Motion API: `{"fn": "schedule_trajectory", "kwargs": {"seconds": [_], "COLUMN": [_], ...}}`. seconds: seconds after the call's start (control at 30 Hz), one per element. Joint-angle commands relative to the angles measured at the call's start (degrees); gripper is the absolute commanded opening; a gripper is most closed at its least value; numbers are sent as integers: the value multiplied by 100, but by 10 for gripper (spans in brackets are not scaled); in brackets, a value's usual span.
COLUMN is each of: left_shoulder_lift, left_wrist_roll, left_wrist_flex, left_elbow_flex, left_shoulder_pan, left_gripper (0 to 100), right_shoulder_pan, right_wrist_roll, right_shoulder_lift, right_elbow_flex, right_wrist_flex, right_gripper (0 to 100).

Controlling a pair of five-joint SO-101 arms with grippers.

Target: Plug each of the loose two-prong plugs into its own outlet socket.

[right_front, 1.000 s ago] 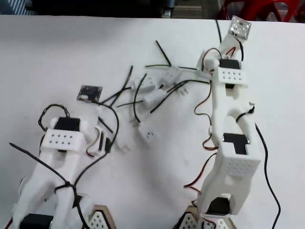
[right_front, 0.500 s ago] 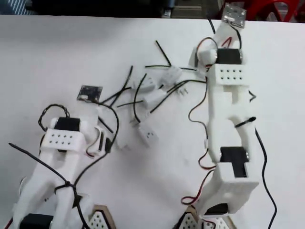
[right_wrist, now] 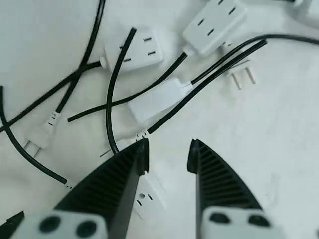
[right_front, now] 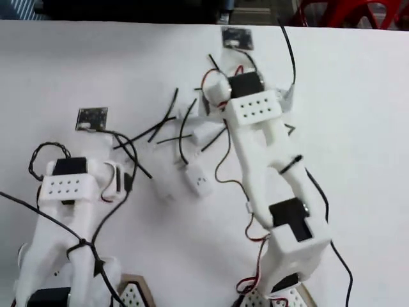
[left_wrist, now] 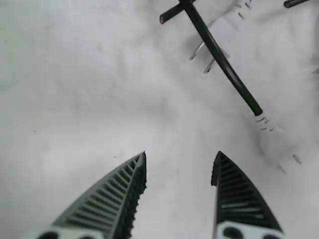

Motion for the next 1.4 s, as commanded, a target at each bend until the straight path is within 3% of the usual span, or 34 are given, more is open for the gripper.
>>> {"fn": "schedule_trajectory", "kwargs": {"seconds": [0.0,0.27,0.47,0.77,0.9,1.37], "left_shoulder_lift": [-224,-224,-215,-215,-215,-215], "left_wrist_roll": [-18,-35,-44,-53,-53,-53], "left_wrist_flex": [-105,-105,-105,-105,-105,-105], "left_elbow_flex": [-237,-237,-229,-229,-229,-229], "left_shoulder_pan": [-92,-92,-92,-92,-92,-92], "left_gripper": [219,219,219,219,219,219], "right_shoulder_pan": [-242,-769,-734,-760,-778,-769], "right_wrist_roll": [-9,-53,-703,-809,-1240,-1556], "right_shoulder_lift": [163,382,1103,1516,1587,2510], "right_elbow_flex": [-44,0,-53,-62,-18,-431], "right_wrist_flex": [92,330,198,-523,-734,-840], "right_gripper": [128,130,130,128,130,127]}}
